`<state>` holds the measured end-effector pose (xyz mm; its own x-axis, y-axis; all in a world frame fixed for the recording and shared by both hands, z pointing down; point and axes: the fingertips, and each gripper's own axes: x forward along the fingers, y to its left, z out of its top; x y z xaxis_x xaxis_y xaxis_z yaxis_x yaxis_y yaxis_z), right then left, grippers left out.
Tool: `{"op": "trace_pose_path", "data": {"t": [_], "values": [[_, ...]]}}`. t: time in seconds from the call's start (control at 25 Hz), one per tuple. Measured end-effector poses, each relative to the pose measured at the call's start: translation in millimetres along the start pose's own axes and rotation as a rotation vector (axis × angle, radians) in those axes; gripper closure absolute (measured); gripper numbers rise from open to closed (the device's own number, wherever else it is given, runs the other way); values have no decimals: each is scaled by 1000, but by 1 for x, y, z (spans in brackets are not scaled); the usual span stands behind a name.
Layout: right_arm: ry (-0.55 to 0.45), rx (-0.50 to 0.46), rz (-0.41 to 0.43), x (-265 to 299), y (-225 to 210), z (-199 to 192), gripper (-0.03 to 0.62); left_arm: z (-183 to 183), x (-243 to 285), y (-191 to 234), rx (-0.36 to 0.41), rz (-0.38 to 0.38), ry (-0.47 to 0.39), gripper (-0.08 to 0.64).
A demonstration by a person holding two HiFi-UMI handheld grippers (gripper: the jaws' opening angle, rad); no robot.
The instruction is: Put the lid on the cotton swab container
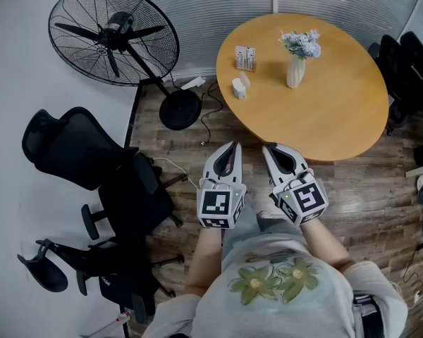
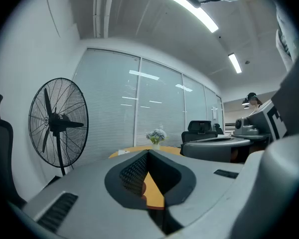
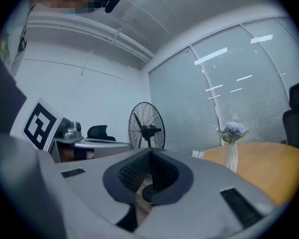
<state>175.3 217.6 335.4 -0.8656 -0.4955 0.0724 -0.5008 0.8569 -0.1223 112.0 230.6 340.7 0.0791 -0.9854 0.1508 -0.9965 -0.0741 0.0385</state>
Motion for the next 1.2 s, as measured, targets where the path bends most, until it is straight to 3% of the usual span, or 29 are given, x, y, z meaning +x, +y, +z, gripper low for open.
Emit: {"op": "trace_pose_path", "data": {"t": [0.56,0.68,0.84,1.04,1.2], "values": [[-13,10,-32,90,-49,13,588,14,75,70,-2,-22,-7,548],[-30,15,-45,112,-62,21,582,15,97,87,4,-44,0,457],[-35,46,-50,140,-79,25,446,18,123,108,20,-78,-7,335],[-67,114,-77,164,-102,38,387,29,145,128,61,-157,-20,255],[-57,155,-99,181,-117,37,364,22,165,144,81,-192,22,213]]}}
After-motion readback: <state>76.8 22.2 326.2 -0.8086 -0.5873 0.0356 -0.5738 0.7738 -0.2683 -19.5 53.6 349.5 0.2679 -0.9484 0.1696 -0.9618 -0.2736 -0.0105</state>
